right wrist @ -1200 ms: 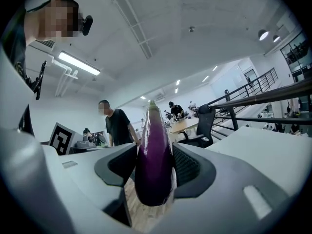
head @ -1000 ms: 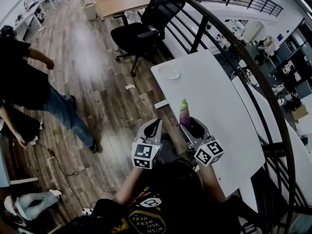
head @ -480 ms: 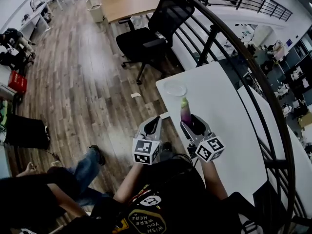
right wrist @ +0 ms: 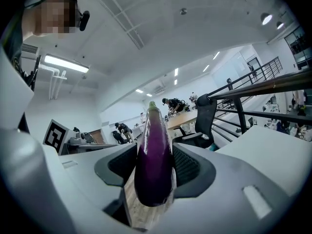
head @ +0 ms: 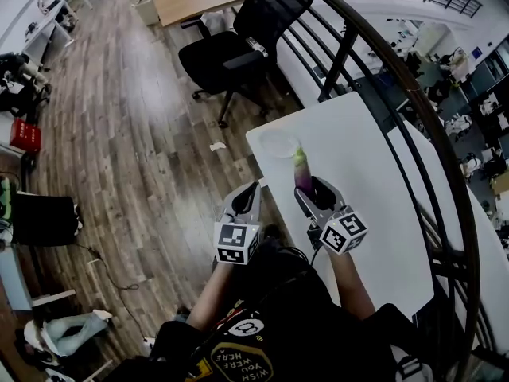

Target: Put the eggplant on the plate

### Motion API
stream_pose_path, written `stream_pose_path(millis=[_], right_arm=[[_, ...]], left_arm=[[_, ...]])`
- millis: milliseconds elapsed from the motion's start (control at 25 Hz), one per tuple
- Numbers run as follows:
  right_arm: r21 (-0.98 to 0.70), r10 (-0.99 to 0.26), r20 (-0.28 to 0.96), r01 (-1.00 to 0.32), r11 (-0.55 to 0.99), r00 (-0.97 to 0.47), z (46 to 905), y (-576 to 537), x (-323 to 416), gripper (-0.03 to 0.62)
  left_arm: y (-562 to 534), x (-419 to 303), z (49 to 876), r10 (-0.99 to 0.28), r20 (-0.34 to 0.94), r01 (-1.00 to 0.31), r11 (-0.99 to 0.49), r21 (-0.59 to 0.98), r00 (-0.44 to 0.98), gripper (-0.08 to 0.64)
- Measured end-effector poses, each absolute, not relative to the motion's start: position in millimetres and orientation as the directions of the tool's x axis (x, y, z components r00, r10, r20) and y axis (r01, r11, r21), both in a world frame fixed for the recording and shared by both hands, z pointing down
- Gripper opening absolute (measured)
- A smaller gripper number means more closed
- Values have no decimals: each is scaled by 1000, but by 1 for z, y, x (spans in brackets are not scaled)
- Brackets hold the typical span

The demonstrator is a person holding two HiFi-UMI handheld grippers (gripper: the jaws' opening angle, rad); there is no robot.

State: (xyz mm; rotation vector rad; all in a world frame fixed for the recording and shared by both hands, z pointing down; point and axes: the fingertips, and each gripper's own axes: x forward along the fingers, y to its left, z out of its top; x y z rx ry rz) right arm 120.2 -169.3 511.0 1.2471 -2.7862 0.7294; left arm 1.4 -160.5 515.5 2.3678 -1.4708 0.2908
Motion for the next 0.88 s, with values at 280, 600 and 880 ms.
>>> stream_pose_path(millis=[280,600,880], right_arm=[[-424,-708,235,-725,542,-666,537,-215,116,227],[-381,-716,280,-758,529,-640,548,-268,91,227],[-333,-738,344,-810,483,-581,559,-310,77,227]], left_arm=[[-201,-10,539,-799,389,-889,-409,205,458,5],[-264,-31,555,-763,401,-862,-457,220,507,5],[-313,-55,555,-728,391,-826,-506,249,564,5]])
